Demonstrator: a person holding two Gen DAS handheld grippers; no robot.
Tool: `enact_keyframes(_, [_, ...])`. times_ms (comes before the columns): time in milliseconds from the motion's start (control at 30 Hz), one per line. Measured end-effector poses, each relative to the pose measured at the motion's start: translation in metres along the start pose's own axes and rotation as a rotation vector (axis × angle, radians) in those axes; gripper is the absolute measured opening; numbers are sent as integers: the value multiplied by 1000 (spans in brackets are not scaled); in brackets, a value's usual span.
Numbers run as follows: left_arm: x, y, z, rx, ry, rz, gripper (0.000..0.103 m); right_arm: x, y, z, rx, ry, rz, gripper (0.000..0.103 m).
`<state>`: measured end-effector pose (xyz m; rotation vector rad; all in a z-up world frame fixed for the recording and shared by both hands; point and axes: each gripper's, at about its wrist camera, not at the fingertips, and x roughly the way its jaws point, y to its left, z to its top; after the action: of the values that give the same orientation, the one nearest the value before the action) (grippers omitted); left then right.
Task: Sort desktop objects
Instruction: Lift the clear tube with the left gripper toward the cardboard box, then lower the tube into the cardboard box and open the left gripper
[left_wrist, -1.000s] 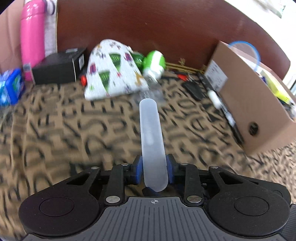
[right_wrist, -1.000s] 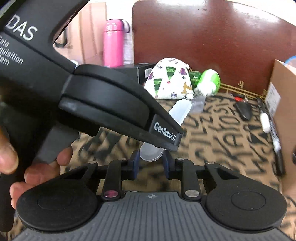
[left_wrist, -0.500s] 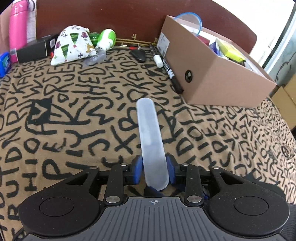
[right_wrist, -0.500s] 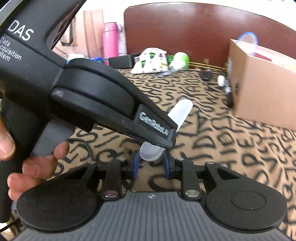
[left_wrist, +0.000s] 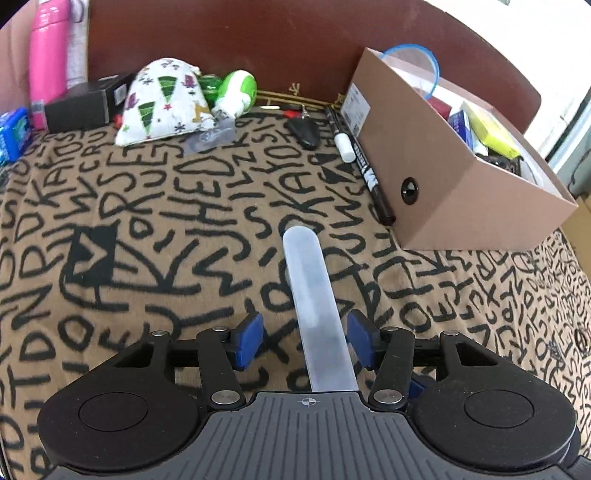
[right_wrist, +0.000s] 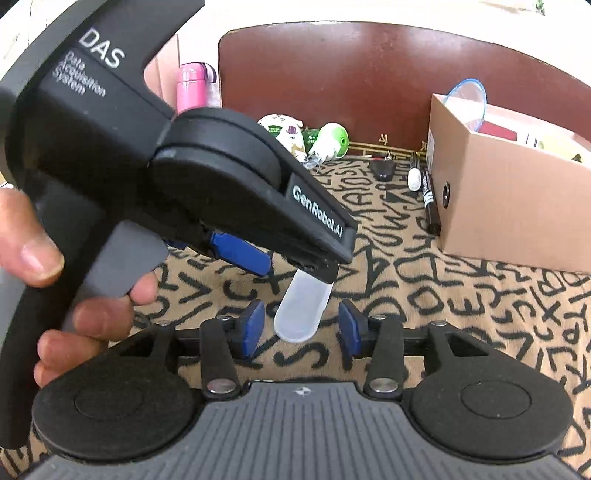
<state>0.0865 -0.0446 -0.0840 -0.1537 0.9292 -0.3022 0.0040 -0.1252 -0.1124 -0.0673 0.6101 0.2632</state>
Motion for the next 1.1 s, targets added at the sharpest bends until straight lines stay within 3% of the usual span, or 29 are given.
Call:
enact_keyframes(200, [15, -12, 3, 81, 34, 24, 57, 18, -5, -2, 32, 23, -5, 50])
enact_keyframes(367, [21, -25, 3, 112, 33, 51, 58, 18, -9, 0, 18, 24, 1, 33])
enact_keyframes(433, [21, -31, 5, 132, 34, 72, 38, 13, -11, 0, 20, 24, 7, 32])
enact_keyframes(567, [6, -41, 5, 120, 4, 42, 37, -3, -19, 1, 19, -11, -5, 32])
enact_keyframes(867, [-51, -94, 49, 210, -210, -51, 37, -54, -40, 42, -12, -249, -135, 32])
enact_keyframes(1100, [-47, -143, 108, 311, -281, -126, 37, -58, -80, 80, 31, -371, -251, 32])
